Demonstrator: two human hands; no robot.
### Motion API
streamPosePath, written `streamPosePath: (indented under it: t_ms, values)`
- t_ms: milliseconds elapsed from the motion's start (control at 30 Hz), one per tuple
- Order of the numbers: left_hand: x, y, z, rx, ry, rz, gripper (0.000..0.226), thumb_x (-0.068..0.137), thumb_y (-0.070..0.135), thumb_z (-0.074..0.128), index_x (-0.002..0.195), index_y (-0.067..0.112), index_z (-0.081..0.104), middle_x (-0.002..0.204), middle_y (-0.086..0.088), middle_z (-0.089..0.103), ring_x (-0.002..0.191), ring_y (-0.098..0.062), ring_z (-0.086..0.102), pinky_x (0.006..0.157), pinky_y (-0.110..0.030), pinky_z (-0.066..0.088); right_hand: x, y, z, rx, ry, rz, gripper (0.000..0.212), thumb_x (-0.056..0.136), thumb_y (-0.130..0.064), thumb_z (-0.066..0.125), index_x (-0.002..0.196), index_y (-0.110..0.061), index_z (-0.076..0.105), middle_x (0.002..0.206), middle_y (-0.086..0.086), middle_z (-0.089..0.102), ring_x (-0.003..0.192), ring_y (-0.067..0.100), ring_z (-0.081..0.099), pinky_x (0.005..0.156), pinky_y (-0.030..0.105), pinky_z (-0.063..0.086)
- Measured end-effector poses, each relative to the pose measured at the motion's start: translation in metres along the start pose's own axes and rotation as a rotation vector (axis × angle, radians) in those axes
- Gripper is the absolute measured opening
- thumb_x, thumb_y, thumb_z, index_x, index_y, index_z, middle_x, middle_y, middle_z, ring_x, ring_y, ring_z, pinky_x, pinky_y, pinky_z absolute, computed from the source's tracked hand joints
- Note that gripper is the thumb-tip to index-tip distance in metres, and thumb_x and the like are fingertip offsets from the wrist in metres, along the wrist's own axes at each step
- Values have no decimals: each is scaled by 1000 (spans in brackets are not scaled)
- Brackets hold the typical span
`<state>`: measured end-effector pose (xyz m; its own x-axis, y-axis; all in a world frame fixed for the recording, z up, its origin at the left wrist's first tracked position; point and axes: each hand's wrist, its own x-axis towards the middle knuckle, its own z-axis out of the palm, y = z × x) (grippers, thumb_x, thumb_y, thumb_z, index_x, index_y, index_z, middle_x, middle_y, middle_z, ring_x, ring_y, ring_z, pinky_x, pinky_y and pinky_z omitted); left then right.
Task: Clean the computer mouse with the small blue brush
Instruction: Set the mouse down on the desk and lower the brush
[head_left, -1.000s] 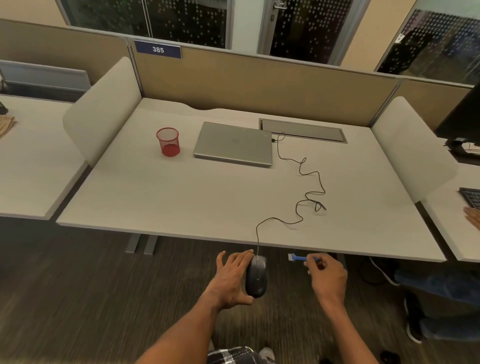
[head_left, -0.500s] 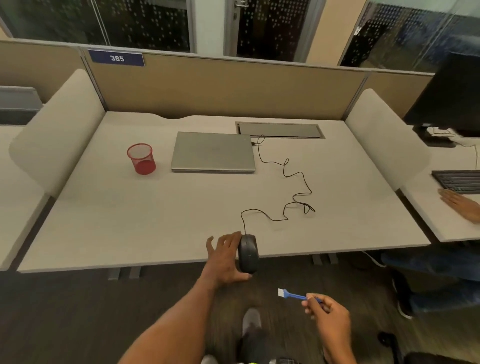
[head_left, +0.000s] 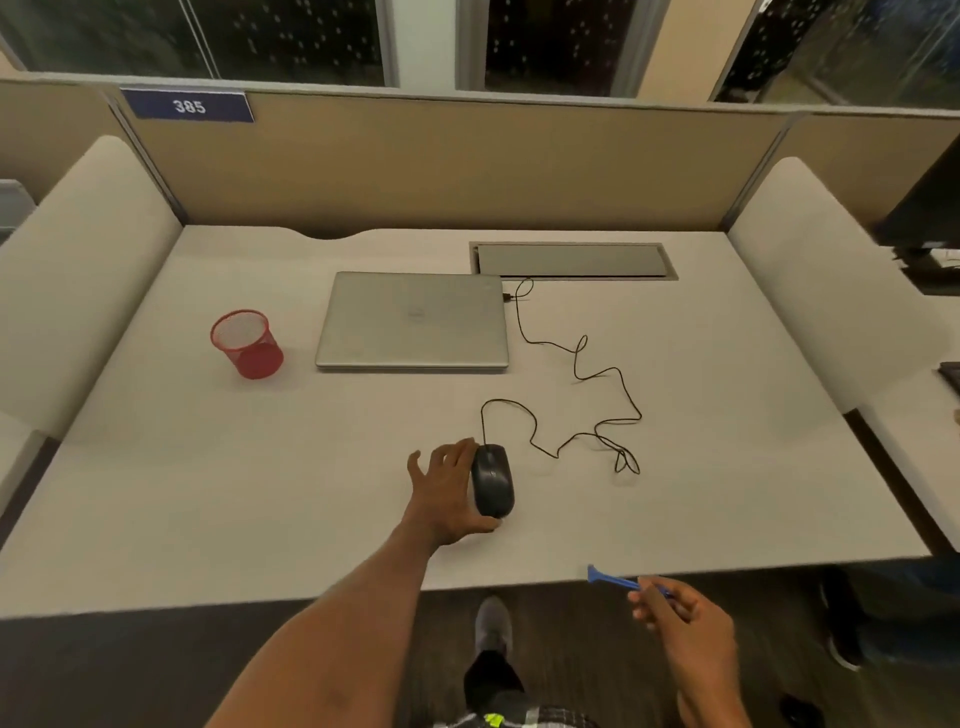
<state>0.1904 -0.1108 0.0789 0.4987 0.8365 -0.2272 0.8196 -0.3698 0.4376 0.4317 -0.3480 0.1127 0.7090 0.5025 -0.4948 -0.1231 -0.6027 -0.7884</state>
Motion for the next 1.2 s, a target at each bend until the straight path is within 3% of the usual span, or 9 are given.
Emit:
streamPosePath:
  t_ms: [300,500,967,1100,1200]
  values:
    - [51,3,-3,3,-40,-22,121,70,71,79,162,21,20,173,3,10,161,-19,-1,123,-63,-11,47,-49,4,10,-19,-37,5,95,-23,72,96,-24,77,78,-7,79,78,20,75,62,22,55]
    - [72,3,-4,20,-103,-23,120,71,73,78,163,22,20,174,5,3,160,-15,-9,123,-65,-12,71,-68,4,17,-74,-51,7,96,-24,71,96,-22,77,79,-4,80,77,22,75,66,26,56]
    - [87,-2,-2,55,-157,-13,130,70,82,74,166,26,7,175,6,-8,159,-13,-18,123,-66,-13,100,-78,9,-4,-129,-51,7,97,-20,70,96,-20,77,77,-3,80,77,26,75,68,29,57]
    - [83,-5,0,2,-143,-26,145,61,88,74,166,27,-6,174,7,-12,159,-13,-18,123,-62,-17,101,-76,12,-1,-141,-55,7,97,-18,70,96,-19,77,78,0,80,77,25,76,68,28,57]
    - [75,-9,0,-49,-92,-45,139,66,91,65,166,24,-5,174,9,-8,159,-10,-14,124,-58,-18,101,-79,16,-10,-153,-99,8,98,-17,69,96,-18,77,78,0,80,74,20,76,69,26,56]
